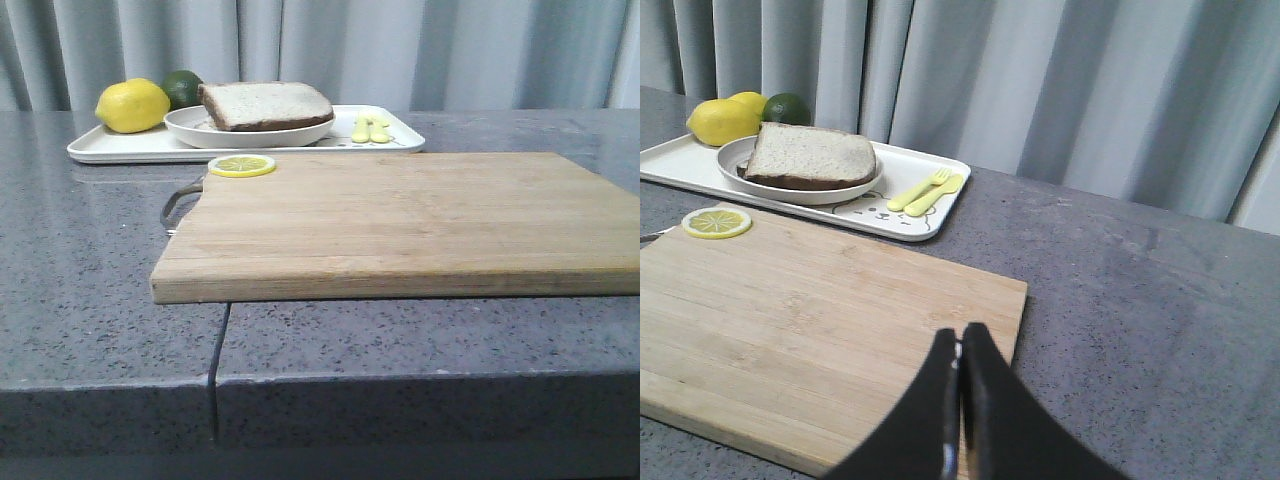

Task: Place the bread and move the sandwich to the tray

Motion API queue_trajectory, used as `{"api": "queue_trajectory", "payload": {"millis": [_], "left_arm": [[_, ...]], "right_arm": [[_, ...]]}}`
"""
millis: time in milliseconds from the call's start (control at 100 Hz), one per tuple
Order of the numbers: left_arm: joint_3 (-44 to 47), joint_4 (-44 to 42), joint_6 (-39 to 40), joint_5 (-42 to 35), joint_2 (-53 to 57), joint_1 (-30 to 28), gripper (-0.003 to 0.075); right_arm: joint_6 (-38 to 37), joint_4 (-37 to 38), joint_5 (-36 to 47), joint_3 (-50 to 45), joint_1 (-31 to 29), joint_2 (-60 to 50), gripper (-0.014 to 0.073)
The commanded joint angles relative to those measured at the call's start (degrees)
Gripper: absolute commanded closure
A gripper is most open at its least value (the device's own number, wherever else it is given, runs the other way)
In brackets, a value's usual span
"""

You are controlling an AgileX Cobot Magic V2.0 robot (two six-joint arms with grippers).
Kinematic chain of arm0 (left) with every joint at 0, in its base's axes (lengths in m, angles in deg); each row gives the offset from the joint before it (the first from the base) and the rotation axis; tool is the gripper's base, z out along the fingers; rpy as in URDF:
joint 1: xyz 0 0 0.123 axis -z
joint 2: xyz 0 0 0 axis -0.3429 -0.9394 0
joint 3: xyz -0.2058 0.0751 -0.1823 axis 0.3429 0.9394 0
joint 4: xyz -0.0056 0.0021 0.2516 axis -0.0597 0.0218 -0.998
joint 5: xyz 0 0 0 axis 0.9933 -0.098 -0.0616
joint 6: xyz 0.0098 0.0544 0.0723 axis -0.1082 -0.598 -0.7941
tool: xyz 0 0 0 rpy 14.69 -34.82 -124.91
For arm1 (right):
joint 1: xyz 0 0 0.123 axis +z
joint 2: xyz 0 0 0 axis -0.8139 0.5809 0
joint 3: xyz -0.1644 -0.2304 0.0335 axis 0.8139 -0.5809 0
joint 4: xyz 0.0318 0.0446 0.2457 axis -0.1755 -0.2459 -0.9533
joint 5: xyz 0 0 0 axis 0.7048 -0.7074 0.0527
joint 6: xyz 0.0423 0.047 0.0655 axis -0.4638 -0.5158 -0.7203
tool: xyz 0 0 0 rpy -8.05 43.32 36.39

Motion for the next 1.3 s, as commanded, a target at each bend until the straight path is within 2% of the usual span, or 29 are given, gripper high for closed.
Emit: {"api": "queue_trajectory", "payload": {"millis": [0,760,830,970,1050,1290], "left_arm": [[0.8,0.7,0.6,-5.1,1.9,0.1,0.0739],[0.8,0.7,0.6,-5.1,1.9,0.1,0.0739],[0.8,0.7,0.6,-5.1,1.9,0.1,0.0739],[0.8,0.7,0.6,-5.1,1.9,0.1,0.0739],[0.8,0.7,0.6,-5.1,1.9,0.1,0.0739],[0.8,0.7,0.6,-5.1,1.9,0.1,0.0739]], "right_arm": [[0.1,0.3,4.7,1.3,-0.4,0.5,0.066],[0.0,1.1,5.0,-0.2,-0.4,0.5,0.066],[-2.4,3.3,7.2,-2.5,-0.4,0.4,0.066],[-13.3,12.6,12.8,-7.3,-0.5,-0.8,0.066],[-17.6,15.5,13.6,-9.6,-1.2,-2.3,0.066],[-17.9,15.8,13.7,-15.5,-5.2,-7.1,0.066]]}}
